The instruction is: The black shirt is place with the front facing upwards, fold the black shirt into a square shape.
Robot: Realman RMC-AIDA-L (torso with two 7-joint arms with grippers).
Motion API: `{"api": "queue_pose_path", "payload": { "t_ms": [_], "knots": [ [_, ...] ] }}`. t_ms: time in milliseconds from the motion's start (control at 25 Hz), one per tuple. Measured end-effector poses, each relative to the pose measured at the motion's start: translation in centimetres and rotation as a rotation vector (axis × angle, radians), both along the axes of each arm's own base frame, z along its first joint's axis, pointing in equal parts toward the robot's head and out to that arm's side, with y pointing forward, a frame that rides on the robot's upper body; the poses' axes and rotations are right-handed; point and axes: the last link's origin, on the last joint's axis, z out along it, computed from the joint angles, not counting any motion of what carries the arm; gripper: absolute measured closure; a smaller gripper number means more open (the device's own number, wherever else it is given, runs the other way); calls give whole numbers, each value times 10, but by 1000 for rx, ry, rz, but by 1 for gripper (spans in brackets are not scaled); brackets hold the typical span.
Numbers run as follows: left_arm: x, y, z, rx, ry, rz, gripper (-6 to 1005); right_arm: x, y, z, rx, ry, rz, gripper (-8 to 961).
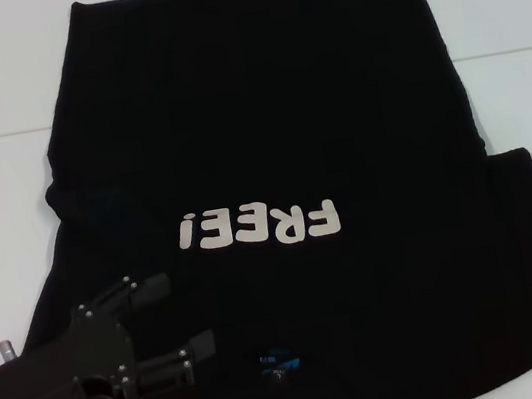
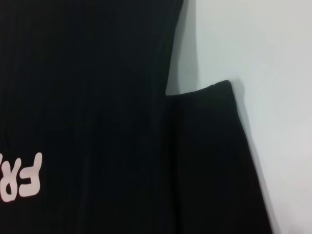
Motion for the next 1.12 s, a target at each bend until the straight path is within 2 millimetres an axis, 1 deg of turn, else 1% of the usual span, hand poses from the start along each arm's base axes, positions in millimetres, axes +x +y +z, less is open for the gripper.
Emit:
{"api": "queue_pose_path", "payload": {
  "t_ms": [200, 640, 920, 1120],
  "knots": [
    [0, 0, -1, -1, 0, 1, 55, -1, 1, -1, 1, 0, 2, 162],
    [0, 0, -1, -8, -6, 14, 55, -9, 7, -12, -21, 7, 22, 164],
    [0, 0, -2, -9, -7, 17, 55, -17, 9, -11, -12, 59, 37, 165],
    [-1, 1, -2, -9, -6, 22, 55, -17, 9, -10, -12, 63, 38, 166]
  ]
}}
